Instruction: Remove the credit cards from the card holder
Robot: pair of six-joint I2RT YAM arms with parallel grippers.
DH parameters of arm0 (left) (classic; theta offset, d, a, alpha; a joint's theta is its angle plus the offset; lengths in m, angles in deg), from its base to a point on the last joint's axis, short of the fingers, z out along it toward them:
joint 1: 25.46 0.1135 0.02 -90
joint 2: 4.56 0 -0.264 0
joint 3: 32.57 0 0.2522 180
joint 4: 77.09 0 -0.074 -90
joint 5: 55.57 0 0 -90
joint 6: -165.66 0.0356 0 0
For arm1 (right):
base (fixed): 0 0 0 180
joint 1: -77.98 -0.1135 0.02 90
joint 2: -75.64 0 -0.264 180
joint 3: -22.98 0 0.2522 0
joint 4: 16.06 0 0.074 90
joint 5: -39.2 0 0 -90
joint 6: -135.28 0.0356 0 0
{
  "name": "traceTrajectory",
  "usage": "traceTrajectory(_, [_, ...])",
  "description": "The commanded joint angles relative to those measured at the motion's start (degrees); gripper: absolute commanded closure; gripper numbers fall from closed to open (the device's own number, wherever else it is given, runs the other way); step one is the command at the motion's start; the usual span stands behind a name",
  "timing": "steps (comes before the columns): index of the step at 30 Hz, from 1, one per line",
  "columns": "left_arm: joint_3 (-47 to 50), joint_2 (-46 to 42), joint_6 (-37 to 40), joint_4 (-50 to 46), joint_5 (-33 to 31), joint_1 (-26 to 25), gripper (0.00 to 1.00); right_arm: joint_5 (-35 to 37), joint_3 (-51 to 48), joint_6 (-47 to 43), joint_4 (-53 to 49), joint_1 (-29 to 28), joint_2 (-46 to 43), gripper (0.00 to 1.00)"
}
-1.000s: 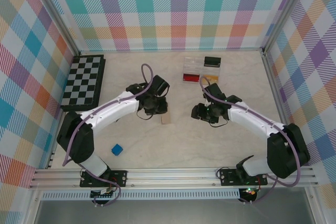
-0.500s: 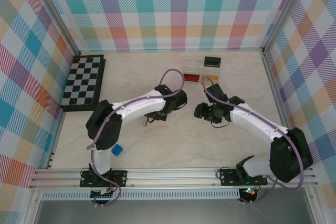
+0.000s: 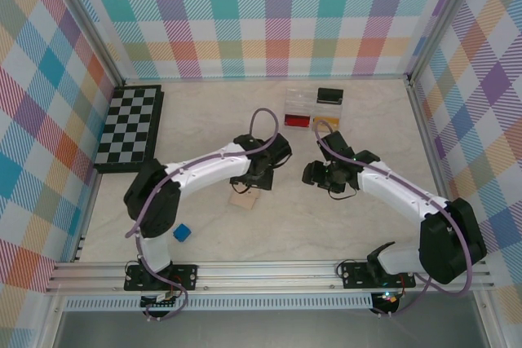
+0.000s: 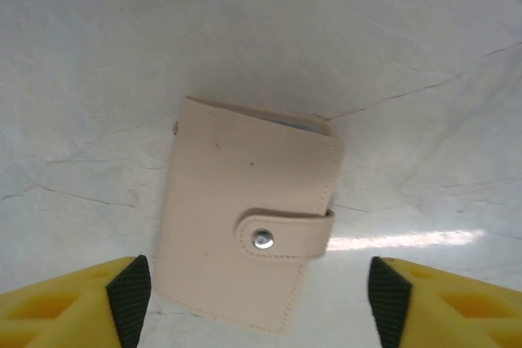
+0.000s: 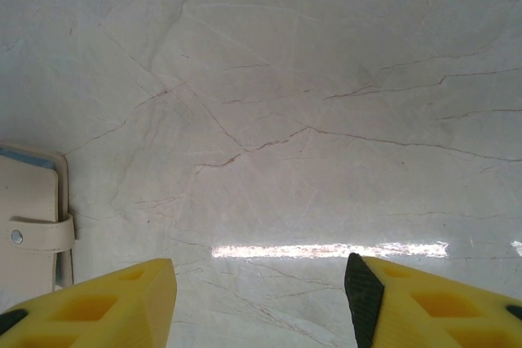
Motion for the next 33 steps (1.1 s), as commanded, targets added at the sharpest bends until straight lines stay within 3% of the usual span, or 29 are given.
traceTrajectory(1, [5.2,-6.4,0.6,6.2,8.1,5.0,0.21,-2.3,1.3,0.7,0.6,-0.4,2.4,0.41])
traceTrajectory(6, [14.6,-12.7,0.7,12.1,15.8,13.1,0.01,-3.2,4.0,1.1,1.3,-3.6,6.9,0.40])
traceTrajectory(11, [23.3,-14.7,0.5,21.0,27.2,19.4,0.02,-5.5,5.7,2.9,4.2,-6.3,11.6,0.40])
traceTrajectory(15, [24.1,-12.7,1.0,23.2,30.5,20.4,0.12,-7.3,7.6,4.3,5.8,-8.5,15.2,0.42])
traceTrajectory(20, [23.6,-10.2,1.8,21.3,26.9,20.9,0.38,-8.4,9.6,5.7,7.2,-11.1,18.4,0.47])
traceTrajectory(33, [26.5,-8.1,1.5,22.8,31.2,20.8,0.50,-9.6,12.4,5.8,7.2,-12.5,22.0,0.51])
